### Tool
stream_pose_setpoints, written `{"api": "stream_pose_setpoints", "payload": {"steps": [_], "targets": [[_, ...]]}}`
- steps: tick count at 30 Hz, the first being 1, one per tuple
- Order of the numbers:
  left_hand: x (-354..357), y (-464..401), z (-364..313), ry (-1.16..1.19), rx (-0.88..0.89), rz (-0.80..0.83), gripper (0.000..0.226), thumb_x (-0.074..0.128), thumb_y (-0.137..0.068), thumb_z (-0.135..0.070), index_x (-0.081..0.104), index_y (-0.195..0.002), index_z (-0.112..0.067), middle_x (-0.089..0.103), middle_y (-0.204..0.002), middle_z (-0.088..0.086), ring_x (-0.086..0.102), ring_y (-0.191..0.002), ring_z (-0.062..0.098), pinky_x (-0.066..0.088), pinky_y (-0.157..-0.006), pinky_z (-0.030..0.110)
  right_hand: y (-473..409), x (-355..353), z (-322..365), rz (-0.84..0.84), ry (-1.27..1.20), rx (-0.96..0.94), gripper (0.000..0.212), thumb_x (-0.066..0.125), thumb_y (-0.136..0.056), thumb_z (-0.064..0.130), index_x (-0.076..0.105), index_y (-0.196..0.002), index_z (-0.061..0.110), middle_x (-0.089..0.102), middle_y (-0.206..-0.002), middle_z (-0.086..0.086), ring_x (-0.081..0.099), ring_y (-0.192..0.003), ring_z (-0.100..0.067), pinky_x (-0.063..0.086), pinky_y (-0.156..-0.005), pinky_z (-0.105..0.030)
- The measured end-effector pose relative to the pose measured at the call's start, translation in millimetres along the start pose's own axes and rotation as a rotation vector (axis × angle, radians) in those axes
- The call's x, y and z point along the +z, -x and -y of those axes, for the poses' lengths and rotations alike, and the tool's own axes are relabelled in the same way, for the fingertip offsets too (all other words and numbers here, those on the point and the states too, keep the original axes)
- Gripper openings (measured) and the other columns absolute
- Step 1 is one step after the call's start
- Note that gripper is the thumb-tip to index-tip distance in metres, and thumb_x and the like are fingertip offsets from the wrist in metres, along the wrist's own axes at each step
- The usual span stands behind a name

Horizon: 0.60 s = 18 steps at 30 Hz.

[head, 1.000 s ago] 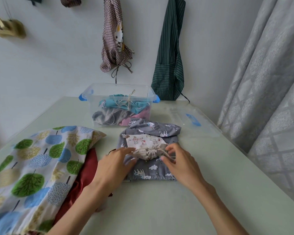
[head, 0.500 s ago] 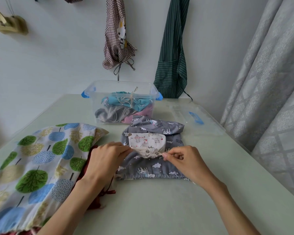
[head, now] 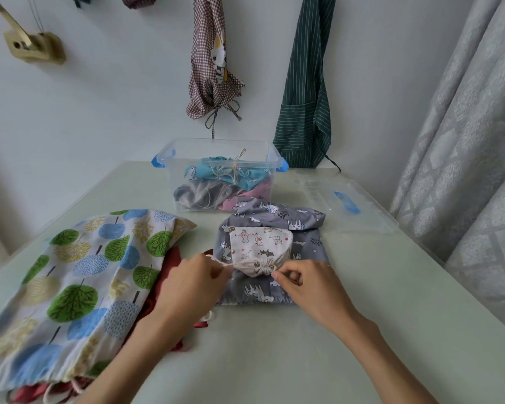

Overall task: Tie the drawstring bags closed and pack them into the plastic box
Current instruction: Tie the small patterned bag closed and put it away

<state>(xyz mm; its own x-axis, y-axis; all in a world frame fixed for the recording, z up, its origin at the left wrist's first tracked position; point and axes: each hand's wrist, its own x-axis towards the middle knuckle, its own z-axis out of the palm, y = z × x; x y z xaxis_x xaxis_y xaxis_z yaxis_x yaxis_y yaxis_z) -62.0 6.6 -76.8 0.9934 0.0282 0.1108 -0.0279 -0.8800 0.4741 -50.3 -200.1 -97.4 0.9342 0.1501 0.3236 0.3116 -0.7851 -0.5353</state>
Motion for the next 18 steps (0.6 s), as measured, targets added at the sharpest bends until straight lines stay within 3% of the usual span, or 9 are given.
{"api": "stream_pose_setpoints", "payload": {"steps": [3, 5, 8, 12, 15, 18], "targets": [[15.7, -9.8, -12.0, 0.118, -0.101, 0.025, 0.055, 0.044, -0.093, -0.051, 0.068, -0.069, -0.008, 0.068, -0.065, 0.006, 0.064, -0.069, 0.028, 0.048, -0.065, 0.031, -0.7, 0.5, -0.4, -0.003, 0.001, -0.001, 0.024, 0.063, -0.085, 0.040, 0.064, -0.068, 0.025, 0.052, -0.052, 0.017, 0.044, -0.051, -0.011, 0.031, -0.049, -0.026], [26.2, -17.8, -15.5, 0.290, -0.136, 0.018, 0.057, 0.046, -0.094, -0.049, 0.069, -0.062, -0.007, 0.067, -0.057, 0.005, 0.064, -0.056, 0.019, 0.050, -0.063, 0.030, -0.2, 0.4, -2.6, -0.003, -0.010, -0.007, 0.024, 0.063, -0.085, 0.039, 0.062, -0.064, 0.028, 0.051, -0.051, 0.016, 0.044, -0.050, -0.010, 0.030, -0.048, -0.024], [35.9, -23.3, -14.1, 0.581, -0.192, -0.040, 0.043, 0.060, -0.088, -0.042, 0.070, -0.059, -0.013, 0.059, -0.042, -0.005, 0.049, -0.037, 0.002, 0.043, -0.054, 0.025, -0.4, -0.4, -5.4, -0.003, -0.035, -0.026, 0.025, 0.064, -0.085, 0.037, 0.059, -0.062, 0.030, 0.049, -0.047, 0.005, 0.041, -0.047, -0.011, 0.033, -0.049, -0.026], [30.9, -25.0, -10.3, 0.770, -0.187, -0.194, 0.021, 0.069, -0.081, -0.041, 0.075, -0.065, -0.030, 0.070, -0.057, -0.010, 0.062, -0.056, 0.009, 0.052, -0.069, 0.032, -4.5, -7.4, -4.4, -0.010, -0.106, -0.015, 0.022, 0.066, -0.085, 0.036, 0.067, -0.068, 0.022, 0.053, -0.049, 0.000, 0.037, -0.045, -0.008, 0.035, -0.049, -0.026], [17.1, -33.6, -17.4, 0.827, -0.052, -0.254, 0.020, 0.067, -0.085, -0.035, 0.075, -0.068, -0.027, 0.072, -0.066, -0.007, 0.064, -0.064, 0.008, 0.054, -0.070, 0.035, -17.0, -20.0, -1.4, -0.032, -0.248, 0.030, 0.015, 0.067, -0.085, 0.029, 0.073, -0.073, 0.020, 0.062, -0.056, -0.003, 0.046, -0.048, -0.007, 0.040, -0.051, -0.030], [-0.5, -50.0, -38.0, 1.030, 0.033, -0.210, 0.016, 0.061, -0.090, -0.023, 0.073, -0.079, -0.026, 0.073, -0.074, -0.009, 0.070, -0.074, 0.004, 0.055, -0.072, 0.022, -39.8, -37.1, 5.1, -0.073, -0.271, 0.063, 0.011, 0.066, -0.086, 0.028, 0.074, -0.079, 0.024, 0.069, -0.063, -0.002, 0.060, -0.055, -0.016, 0.046, -0.056, -0.031]]}}
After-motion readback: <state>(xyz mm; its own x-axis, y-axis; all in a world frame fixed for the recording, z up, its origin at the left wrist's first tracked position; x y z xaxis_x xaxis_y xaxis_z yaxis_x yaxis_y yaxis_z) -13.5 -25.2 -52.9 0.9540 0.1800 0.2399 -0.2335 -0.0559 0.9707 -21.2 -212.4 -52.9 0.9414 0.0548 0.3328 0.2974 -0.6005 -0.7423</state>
